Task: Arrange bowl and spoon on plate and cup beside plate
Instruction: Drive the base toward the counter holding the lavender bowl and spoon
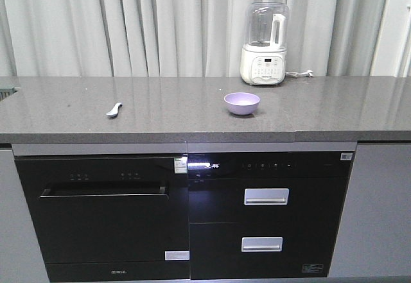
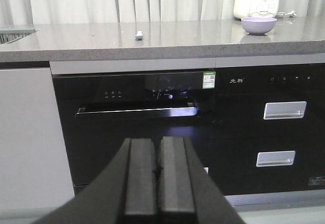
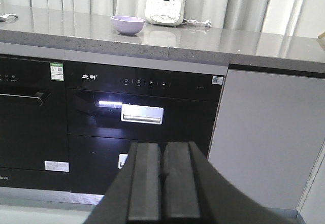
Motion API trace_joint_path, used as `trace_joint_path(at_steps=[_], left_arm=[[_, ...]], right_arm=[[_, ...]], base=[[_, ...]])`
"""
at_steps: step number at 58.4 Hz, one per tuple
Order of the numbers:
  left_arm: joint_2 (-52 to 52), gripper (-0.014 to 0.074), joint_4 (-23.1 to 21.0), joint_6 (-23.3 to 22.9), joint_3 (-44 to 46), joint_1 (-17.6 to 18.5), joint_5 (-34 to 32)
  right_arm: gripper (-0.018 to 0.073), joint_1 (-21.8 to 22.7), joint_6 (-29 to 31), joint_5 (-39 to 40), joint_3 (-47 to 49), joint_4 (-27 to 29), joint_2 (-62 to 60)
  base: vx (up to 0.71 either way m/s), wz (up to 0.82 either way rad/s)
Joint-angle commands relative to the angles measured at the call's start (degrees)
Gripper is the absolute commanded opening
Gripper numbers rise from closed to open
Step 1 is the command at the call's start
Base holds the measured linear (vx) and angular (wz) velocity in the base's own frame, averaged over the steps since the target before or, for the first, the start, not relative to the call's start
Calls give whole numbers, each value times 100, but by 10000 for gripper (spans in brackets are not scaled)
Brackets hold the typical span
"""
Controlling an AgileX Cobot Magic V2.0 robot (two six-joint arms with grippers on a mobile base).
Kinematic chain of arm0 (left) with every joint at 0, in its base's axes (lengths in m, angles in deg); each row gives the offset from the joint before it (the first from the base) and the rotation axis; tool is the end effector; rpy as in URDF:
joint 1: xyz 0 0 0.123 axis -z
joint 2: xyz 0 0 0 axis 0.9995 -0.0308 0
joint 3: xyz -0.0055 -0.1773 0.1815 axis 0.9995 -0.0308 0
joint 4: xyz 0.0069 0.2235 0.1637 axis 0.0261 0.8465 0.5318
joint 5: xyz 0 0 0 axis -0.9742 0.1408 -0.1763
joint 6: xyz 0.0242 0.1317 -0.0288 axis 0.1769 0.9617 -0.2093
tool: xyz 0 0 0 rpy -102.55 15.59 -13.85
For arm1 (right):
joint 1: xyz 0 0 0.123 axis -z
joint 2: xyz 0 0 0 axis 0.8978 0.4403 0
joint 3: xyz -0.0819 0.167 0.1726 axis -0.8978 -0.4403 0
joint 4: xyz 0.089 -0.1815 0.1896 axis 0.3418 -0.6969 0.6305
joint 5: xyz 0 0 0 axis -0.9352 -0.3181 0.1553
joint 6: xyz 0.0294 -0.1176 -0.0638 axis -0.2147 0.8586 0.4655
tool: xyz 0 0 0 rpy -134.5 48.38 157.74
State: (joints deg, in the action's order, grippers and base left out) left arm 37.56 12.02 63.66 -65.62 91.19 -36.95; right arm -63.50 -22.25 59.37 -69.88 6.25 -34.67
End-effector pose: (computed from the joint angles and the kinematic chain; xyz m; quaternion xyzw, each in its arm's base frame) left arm 0.1595 -0.0082 0.1884 0.0189 0.7309 -0.0176 0.6820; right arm 0.1599 -0.0029 0.1867 -0.0266 0.7338 -0.0382 0.6778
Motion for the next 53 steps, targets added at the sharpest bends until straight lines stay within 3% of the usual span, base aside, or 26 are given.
trace_joint_path(at_steps=[1, 53], left_arm=[[71, -6, -84, 0, -151, -15, -490], [71, -6, -84, 0, -151, -15, -490]], right_arm=[[-9, 31, 40, 472, -100, -25, -93], [-9, 31, 40, 472, -100, -25, -93]], base=[[0, 0], [0, 0]])
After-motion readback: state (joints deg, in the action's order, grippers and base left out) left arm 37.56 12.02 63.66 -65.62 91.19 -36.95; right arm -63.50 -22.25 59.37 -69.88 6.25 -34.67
